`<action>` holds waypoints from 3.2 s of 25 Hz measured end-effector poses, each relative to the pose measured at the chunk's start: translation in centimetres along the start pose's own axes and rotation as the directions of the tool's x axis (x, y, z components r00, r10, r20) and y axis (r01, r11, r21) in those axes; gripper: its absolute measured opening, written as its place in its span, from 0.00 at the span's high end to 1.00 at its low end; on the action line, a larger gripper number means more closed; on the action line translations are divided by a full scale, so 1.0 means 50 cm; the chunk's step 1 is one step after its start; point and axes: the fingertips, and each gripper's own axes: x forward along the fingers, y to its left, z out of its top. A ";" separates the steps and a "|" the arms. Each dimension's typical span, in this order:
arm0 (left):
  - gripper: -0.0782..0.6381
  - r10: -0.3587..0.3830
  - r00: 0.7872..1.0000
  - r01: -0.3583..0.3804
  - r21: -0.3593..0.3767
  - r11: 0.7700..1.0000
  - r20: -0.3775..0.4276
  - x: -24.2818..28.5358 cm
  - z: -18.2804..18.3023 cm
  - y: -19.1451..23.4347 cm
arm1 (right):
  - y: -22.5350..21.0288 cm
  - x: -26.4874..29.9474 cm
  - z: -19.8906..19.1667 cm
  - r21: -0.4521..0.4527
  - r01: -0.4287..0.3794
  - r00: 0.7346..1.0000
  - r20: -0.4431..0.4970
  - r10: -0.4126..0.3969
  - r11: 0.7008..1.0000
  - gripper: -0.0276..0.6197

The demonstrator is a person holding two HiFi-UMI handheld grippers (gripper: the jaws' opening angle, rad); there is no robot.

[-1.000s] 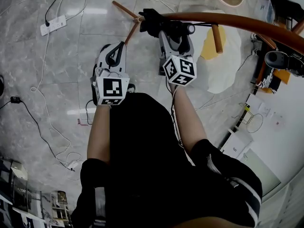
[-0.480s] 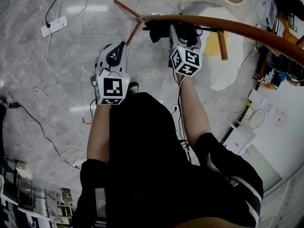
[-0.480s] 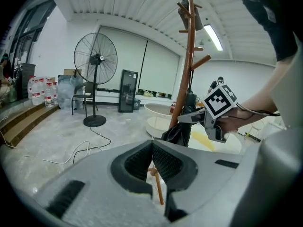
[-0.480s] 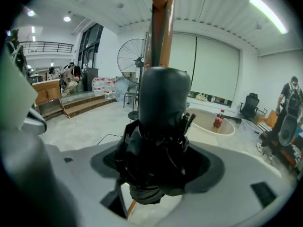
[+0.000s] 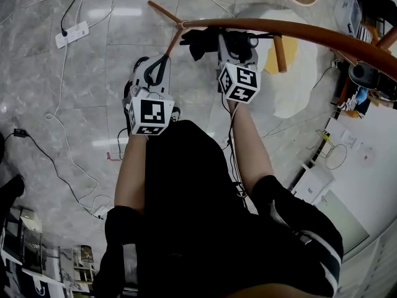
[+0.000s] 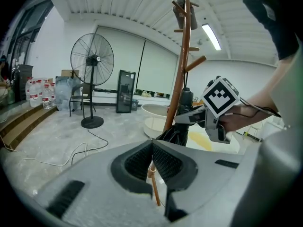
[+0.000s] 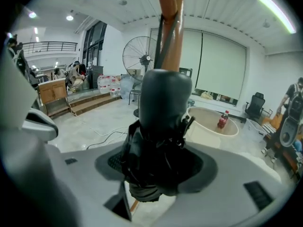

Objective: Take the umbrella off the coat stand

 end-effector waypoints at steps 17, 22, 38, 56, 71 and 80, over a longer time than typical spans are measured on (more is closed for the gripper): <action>0.89 0.011 1.000 -0.011 0.013 1.000 0.018 -0.045 0.101 -0.071 | 0.034 -0.110 0.068 0.072 -0.122 0.993 0.001 0.122 0.990 0.58; 0.89 0.023 1.000 -0.023 0.005 1.000 0.021 -0.056 0.099 -0.079 | 0.034 -0.127 0.082 0.071 -0.128 0.992 0.026 0.127 0.989 0.58; 0.89 0.046 0.998 -0.046 -0.005 0.999 0.049 -0.153 0.110 -0.168 | 0.054 -0.262 0.076 0.063 -0.188 0.979 0.096 0.181 0.980 0.58; 0.89 0.042 0.997 -0.041 -0.005 0.999 0.062 -0.266 0.141 -0.307 | 0.002 -0.502 0.026 0.082 -0.193 0.973 0.143 0.180 0.978 0.58; 0.89 0.057 0.988 -0.056 -0.013 0.998 0.142 -0.342 0.365 -0.448 | -0.100 -0.732 0.123 0.116 -0.213 0.960 0.210 0.186 0.970 0.58; 0.89 0.046 0.976 -0.051 0.017 0.999 0.213 -0.411 0.512 -0.479 | -0.130 -0.813 0.218 0.147 -0.216 0.949 0.264 0.172 0.965 0.58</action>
